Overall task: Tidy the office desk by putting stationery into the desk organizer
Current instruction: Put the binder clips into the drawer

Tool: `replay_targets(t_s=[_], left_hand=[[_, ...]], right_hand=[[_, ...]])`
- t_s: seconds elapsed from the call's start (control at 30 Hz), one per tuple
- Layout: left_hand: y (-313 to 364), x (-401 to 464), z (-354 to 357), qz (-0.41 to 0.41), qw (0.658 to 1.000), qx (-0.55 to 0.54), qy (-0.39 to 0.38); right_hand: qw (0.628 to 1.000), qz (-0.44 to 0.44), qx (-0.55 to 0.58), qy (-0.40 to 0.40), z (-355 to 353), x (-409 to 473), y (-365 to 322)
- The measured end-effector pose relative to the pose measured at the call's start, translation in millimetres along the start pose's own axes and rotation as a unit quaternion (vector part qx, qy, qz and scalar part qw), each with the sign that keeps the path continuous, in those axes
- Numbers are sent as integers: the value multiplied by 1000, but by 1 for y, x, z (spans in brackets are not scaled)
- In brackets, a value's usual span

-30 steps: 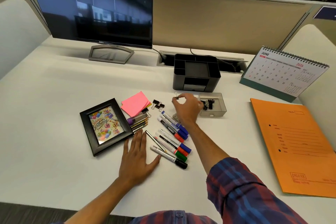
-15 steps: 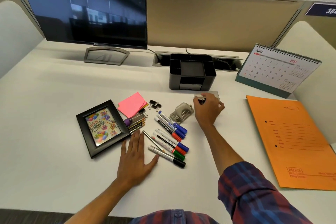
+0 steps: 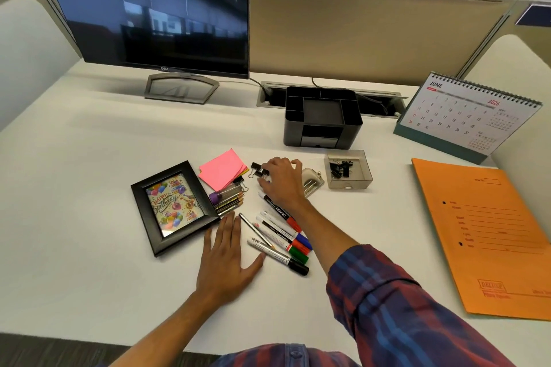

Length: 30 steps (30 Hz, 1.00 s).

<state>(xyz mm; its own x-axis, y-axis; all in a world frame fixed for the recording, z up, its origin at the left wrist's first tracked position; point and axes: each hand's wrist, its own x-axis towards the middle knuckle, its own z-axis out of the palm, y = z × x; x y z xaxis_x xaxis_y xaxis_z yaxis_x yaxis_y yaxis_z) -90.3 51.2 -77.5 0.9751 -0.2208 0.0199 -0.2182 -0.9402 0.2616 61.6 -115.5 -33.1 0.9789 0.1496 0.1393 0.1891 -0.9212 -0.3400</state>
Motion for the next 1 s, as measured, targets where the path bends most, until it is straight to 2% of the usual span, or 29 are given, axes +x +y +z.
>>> replay_targets(t_s=[0.23, 0.53, 0.73, 1.0], left_hand=[[0, 0, -1, -2, 1000, 1, -3], [0, 0, -1, -4, 1000, 0, -4], [0, 1, 0, -3, 1000, -3, -5], [0, 0, -1, -2, 1000, 4, -5]], right_hand=[[998, 0, -56, -40, 2, 13, -9], [997, 7, -77, -27, 6, 17, -9], [998, 11, -60, -13, 9, 14, -8], [999, 31, 31, 21, 8, 13, -5]])
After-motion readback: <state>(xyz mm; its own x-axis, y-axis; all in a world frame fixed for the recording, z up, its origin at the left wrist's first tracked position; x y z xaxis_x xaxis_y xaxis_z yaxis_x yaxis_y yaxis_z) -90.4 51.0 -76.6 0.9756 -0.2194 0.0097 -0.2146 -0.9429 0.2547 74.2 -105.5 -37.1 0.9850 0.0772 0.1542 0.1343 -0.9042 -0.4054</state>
